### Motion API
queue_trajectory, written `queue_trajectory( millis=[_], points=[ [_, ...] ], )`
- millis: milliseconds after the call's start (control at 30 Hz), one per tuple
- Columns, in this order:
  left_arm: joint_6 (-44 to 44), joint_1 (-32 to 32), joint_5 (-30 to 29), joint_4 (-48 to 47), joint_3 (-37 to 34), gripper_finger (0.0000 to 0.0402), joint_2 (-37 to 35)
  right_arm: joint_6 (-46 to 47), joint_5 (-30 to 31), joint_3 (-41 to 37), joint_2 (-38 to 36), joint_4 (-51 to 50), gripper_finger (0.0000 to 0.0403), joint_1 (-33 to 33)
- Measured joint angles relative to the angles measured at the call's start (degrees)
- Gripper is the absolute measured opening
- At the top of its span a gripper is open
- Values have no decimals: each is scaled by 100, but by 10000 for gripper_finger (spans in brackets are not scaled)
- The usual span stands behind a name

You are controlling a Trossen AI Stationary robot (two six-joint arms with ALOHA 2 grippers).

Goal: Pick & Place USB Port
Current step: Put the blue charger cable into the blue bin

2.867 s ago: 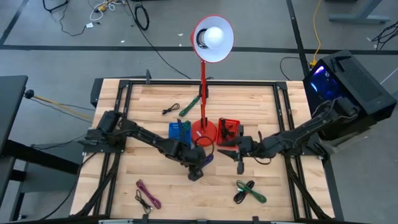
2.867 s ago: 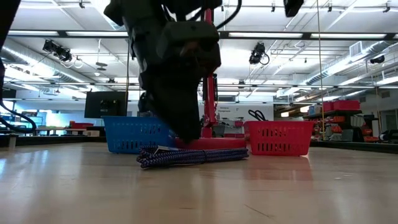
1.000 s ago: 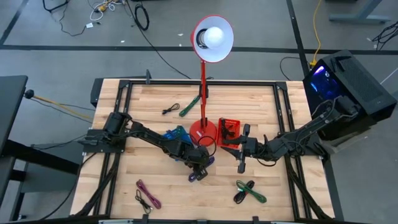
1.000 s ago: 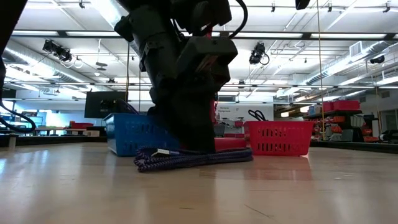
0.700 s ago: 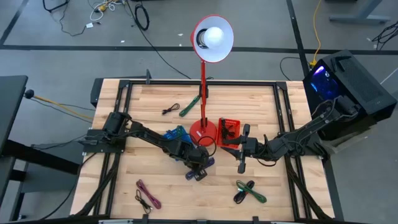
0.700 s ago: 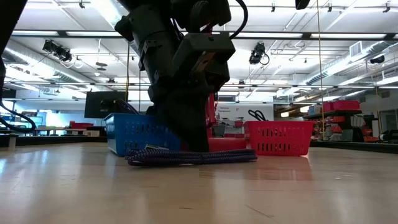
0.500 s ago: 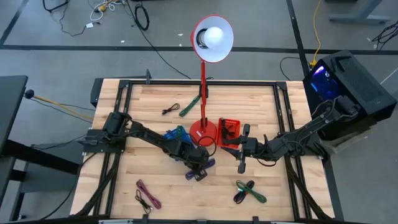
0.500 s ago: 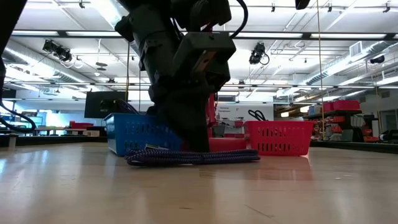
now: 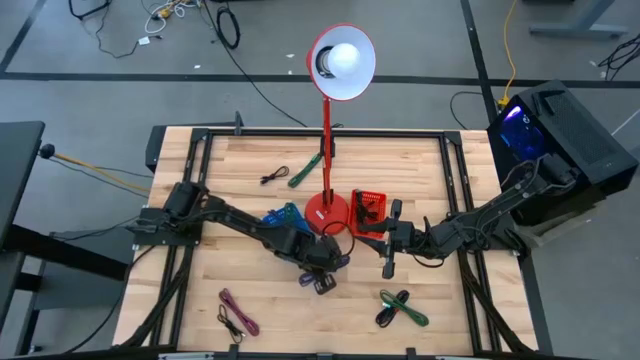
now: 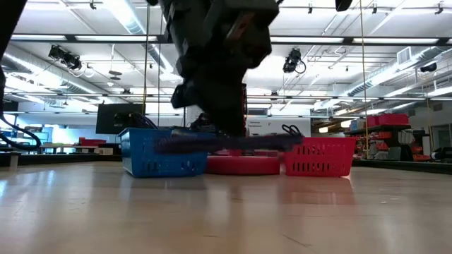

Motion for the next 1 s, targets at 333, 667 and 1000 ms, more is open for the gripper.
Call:
queue_trajectory(
  millis=[333, 667, 1000],
  points=[
    [-55, -379, -1433, -2259, 995, 1, -18, 19, -1, 0, 0, -22, 102, 4],
    [-843, -904, -3111, -3348, 1156, 0, -757, 20, -2, 0, 0, -52, 102, 7],
    [-4001, -1658, -5528, -4718, 275, 0, -1859, 111, -17, 0, 0, -128, 102, 15]
  ],
)
